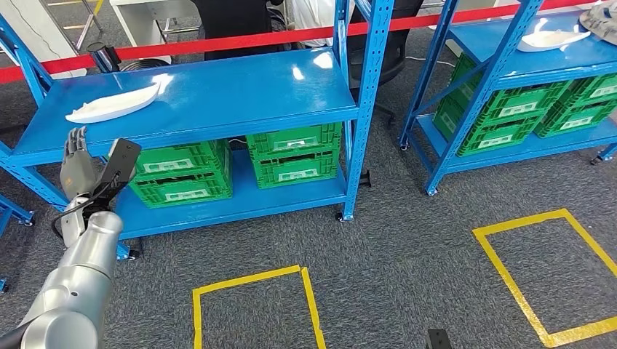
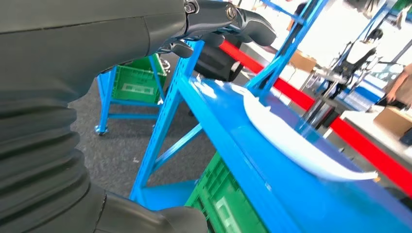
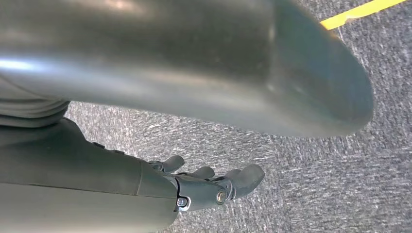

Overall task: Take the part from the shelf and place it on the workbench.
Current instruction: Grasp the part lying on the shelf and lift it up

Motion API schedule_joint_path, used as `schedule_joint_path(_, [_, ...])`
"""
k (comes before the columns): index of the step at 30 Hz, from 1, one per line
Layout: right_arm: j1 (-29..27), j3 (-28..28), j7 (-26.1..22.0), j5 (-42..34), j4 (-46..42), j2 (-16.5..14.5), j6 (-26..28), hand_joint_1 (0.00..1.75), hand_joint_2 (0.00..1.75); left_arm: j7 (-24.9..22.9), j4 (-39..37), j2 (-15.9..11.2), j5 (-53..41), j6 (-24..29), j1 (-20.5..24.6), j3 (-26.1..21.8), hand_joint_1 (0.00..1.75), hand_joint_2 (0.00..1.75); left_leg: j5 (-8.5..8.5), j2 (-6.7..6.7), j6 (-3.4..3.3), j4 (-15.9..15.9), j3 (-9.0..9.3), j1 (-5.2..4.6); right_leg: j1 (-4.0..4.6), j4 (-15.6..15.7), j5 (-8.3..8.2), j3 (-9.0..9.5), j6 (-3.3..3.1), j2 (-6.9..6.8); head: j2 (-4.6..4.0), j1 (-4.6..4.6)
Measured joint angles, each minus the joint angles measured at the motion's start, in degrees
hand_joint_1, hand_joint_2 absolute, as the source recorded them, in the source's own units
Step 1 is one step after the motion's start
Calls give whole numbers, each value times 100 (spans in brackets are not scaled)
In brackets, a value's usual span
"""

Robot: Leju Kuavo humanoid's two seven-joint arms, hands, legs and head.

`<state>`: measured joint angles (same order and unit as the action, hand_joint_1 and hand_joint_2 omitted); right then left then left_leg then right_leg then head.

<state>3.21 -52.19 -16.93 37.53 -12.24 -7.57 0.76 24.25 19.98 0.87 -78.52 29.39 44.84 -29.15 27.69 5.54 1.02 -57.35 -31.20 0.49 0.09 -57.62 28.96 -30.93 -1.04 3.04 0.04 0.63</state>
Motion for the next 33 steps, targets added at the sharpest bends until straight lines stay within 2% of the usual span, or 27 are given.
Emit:
schedule_joint_path(10, [0,0,1,32,2,1,2,0,0,23,88,-122,116,57,-10,235,0,175,0,0,0,-2,-4,-1,-2,0,-1,0,1,0,1,1])
schedule_joint_path(13, [0,1,-34,144,2,7,10,0,0,151,204,-164,494,334,-135,326,0,175,0,-6,0,-2,-4,-1,-2,0,-1,0,1,6,1,1])
schedule_joint_path(16, [-7,9,-53,347,2,19,11,0,0,200,549,-236,1034,683,-497,553,0,175,1,-10,0,-1,-4,-1,-2,0,0,-4,1,11,1,0])
schedule_joint_path(21, [-7,49,28,578,4,27,10,0,0,-366,1380,-442,1017,1003,-1171,1185,0,175,1,-7,1,0,-13,1,0,0,0,-12,1,7,0,0])
schedule_joint_path(24, [-6,116,119,764,11,24,-12,0,0,-494,1881,-589,1079,1021,-1500,1479,0,175,1,-14,1,1,-14,1,0,-1,0,-12,1,13,0,0])
schedule_joint_path(27, [-12,218,181,925,26,22,-41,0,0,-460,2374,-686,1240,1062,-1831,1611,0,175,2,-24,1,2,-12,1,0,-1,0,-15,1,22,0,-2])
schedule_joint_path(31, [-12,238,178,931,32,22,-45,0,0,-430,2566,-698,1288,1075,-1961,1628,0,175,2,-21,1,1,-14,1,-1,-1,0,-16,1,18,1,-1])
schedule_joint_path(33, [-3,260,92,888,38,21,-50,0,0,-391,3277,-706,1373,1079,-2504,1653,0,175,3,-22,0,1,-17,0,-2,0,1,-20,1,19,1,0])
